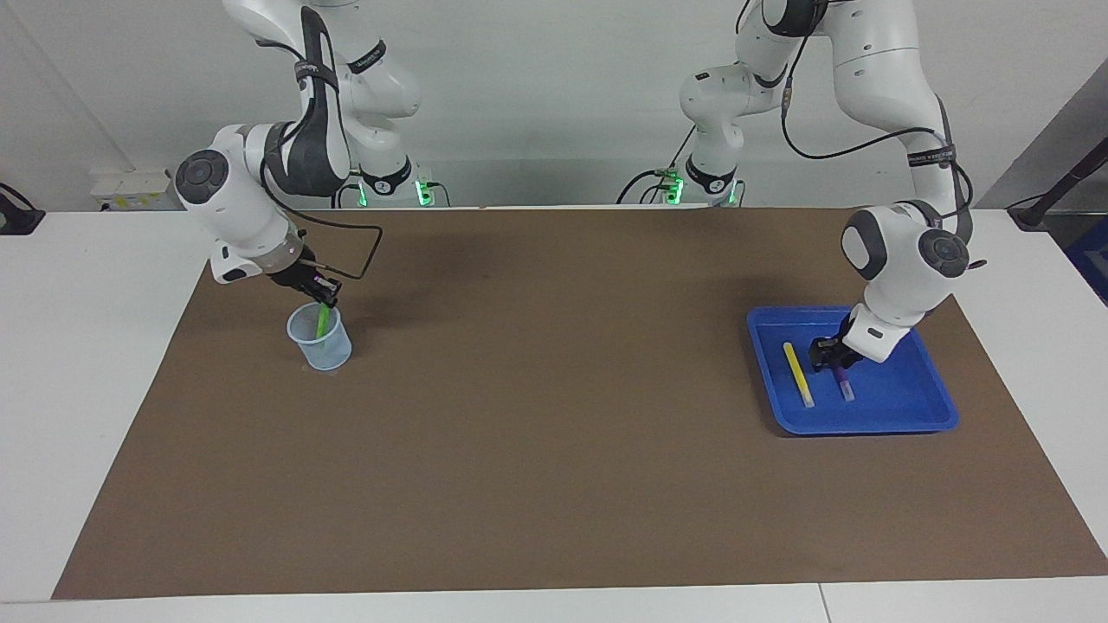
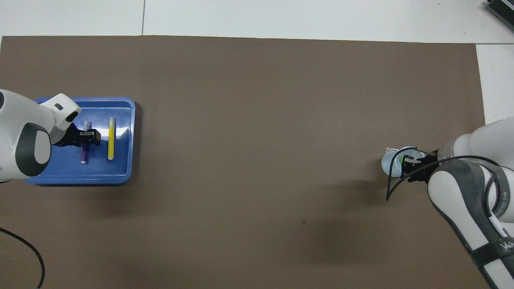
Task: Right arm passes pens to left for tray arrangement
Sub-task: 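Release the purple pen in the tray while the right gripper grasps the green pen, then lift the green pen with the right gripper while the left gripper approaches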
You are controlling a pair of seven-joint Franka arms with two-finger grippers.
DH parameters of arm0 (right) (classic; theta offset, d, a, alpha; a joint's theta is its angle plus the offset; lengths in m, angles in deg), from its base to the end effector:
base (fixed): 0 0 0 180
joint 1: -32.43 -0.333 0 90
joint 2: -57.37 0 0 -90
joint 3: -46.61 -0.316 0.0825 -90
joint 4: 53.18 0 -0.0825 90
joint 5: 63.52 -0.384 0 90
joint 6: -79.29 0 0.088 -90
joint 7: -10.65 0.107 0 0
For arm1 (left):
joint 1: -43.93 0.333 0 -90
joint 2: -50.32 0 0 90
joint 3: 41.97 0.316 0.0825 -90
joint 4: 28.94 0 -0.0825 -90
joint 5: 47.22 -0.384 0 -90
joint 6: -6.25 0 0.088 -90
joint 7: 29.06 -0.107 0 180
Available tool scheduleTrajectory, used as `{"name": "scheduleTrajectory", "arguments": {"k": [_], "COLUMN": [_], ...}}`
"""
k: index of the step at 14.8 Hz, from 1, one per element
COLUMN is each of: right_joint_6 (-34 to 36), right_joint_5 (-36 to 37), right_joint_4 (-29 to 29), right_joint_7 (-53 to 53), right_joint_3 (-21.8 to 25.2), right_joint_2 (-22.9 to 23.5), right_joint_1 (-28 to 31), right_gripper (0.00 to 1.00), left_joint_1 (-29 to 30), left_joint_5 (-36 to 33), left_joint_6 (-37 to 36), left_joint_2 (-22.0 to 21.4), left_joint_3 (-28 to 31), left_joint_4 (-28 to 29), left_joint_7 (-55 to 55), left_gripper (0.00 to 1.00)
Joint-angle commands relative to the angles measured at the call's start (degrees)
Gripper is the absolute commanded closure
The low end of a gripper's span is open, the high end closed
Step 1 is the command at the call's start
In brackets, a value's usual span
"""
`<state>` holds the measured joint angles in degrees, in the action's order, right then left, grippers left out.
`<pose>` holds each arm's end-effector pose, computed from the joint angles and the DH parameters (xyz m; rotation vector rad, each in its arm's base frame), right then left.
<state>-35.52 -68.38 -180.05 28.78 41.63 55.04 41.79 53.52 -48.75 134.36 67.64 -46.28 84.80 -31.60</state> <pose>0.5004 -0.0331 0.3821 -3.0074 0.6653 0.2733 0.5962 0.0574 0.3092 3.1349 0.0527 -0.0788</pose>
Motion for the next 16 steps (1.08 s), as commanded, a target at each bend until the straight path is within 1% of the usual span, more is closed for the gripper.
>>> {"name": "scheduleTrajectory", "arguments": {"k": [1,3,4,6,8,9,10,11,12,13,14,16], "right_joint_6": [0.2,2.1,4.4,9.2,14.3,16.4,18.2,19.7,20.9,21.5,21.5,21.5], "right_joint_5": [1.2,1.2,1.3,1.3,1.3,1.3,1.5,1.7,2.0,3.4,4.8,5.3], "right_joint_4": [-0.8,1.0,2.8,6.2,9.5,11.2,13.2,15.1,17.0,18.3,19.3,20.9], "right_joint_7": [-1.2,-2.6,-4.4,-9.1,-10.7,-12.1,-15.1,-18.3,-21.3,-23.5,-26.1,-31.1], "right_joint_3": [-0.6,-0.6,-0.6,-0.8,-0.9,-0.9,-0.9,-0.9,-1.1,-1.2,-1.2,-1.2], "right_joint_2": [-0.1,-0.1,-0.3,-1.1,-2.4,-3.0,-3.4,-3.4,-3.4,-3.4,-3.5,-3.8], "right_joint_1": [0.4,-0.2,-0.4,-0.8,-1.4,-1.4,-1.4,-1.4,-1.4,-1.5,-2.4,-4.2], "right_gripper": [1.0,1.0,1.0,1.0,1.0,1.0,1.0,1.0,1.0,1.0,1.0,1.0], "left_joint_1": [0.7,0.6,0.5,0.3,-0.4,-0.5,-0.5,-0.9,-1.2,-1.5,-1.7,-1.8], "left_joint_5": [1.9,4.1,4.3,5.0,7.6,7.7,7.8,8.1,9.5,11.8,14.8,19.0], "left_joint_6": [-5.4,-9.4,-11.5,-15.5,-19.3,-21.4,-23.5,-26.0,-28.2,-29.2,-29.7,-30.7], "left_joint_2": [1.0,0.8,0.7,0.2,-1.0,-1.2,-1.2,-1.2,-1.2,-1.2,-1.3,-2.3], "left_joint_3": [-0.5,-0.4,-0.5,-0.6,-0.4,-0.8,-1.1,-1.7,-2.1,-2.1,-2.1,-2.2], "left_joint_4": [-4.2,-6.8,-8.4,-11.0,-13.4,-14.6,-16.3,-18.2,-19.9,-20.9,-21.6,-22.2], "left_joint_7": [0.2,0.2,0.2,0.2,2.1,5.4,8.6,10.9,13.6,17.5,22.3,26.7], "left_gripper": [0.38,0.38,0.38,0.34,0.32,0.26,0.16,0.14,0.1,0.0,0.0,0.0]}}
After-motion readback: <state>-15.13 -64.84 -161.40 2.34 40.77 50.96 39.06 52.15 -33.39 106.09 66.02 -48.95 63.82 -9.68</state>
